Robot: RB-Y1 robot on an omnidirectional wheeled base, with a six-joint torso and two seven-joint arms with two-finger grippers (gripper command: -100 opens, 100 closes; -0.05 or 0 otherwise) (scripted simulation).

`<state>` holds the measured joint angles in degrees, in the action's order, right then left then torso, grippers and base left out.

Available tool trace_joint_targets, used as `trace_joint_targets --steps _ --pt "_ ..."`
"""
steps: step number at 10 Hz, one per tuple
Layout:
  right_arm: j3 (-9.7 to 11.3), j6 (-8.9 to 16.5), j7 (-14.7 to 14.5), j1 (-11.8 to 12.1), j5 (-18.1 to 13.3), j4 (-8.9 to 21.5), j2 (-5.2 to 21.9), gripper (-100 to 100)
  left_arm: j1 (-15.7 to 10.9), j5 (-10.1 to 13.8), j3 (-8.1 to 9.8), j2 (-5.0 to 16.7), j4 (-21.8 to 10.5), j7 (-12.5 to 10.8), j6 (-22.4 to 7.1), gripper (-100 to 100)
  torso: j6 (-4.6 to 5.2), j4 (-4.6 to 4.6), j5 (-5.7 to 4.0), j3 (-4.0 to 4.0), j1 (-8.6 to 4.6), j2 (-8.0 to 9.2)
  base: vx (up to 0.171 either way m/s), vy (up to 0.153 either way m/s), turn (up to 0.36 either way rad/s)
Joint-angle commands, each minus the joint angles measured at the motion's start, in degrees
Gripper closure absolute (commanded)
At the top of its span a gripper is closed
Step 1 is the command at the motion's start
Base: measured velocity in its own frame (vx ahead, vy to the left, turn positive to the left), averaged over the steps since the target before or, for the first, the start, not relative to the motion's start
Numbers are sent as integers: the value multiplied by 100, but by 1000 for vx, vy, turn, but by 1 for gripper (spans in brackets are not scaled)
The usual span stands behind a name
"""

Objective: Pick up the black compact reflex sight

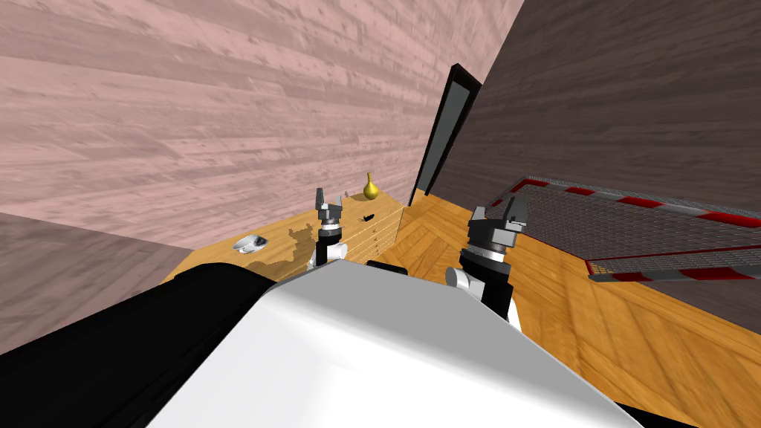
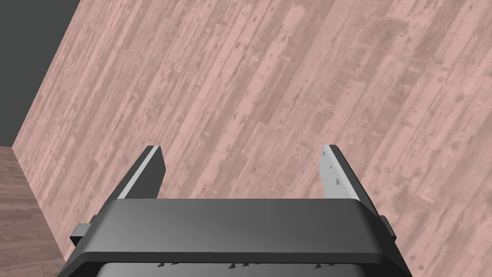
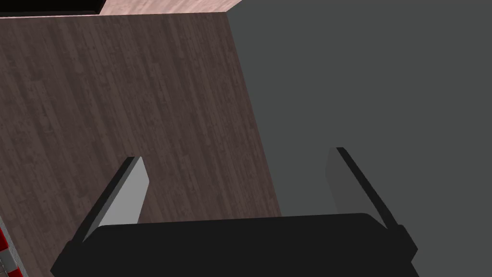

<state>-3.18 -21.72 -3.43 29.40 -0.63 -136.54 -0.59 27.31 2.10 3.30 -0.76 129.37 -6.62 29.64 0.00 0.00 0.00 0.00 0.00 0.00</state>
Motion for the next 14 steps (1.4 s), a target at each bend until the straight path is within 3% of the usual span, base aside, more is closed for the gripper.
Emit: trace_joint_targets --steps 1,5,8,9,10,13,14 --pt "0 0 0 0 0 0 0 0 -4 45 32 194 32 18 -113 -100 0 0 0 0 0 0 -3 -11 -21" --pt "0 0 0 0 0 0 0 0 -36 310 220 827 181 91 -707 -100 1 0 -4 0 -17 1 0 -43 -35" --pt "0 0 0 0 0 0 0 0 -49 407 289 997 227 109 -1007 -100 0 0 -3 -1 -14 -1 4 -36 -19" --pt "0 0 0 0 0 0 0 0 -64 516 364 1168 274 124 -1217 -100 0 0 -3 -1 -11 -1 4 -38 -41" --pt "0 0 0 0 0 0 0 0 -64 516 364 1168 274 124 -1274 -100 0 0 -3 -1 -13 -1 6 -34 -13" --pt "0 0 0 0 0 0 0 0 -98 762 533 1511 364 145 -1775 -100 0 -1 -4 -2 -15 -3 7 -46 -31" --pt "0 0 0 0 0 0 0 0 -98 762 533 1511 364 145 -1886 -100 0 0 -4 -1 -15 -1 4 -36 -15"
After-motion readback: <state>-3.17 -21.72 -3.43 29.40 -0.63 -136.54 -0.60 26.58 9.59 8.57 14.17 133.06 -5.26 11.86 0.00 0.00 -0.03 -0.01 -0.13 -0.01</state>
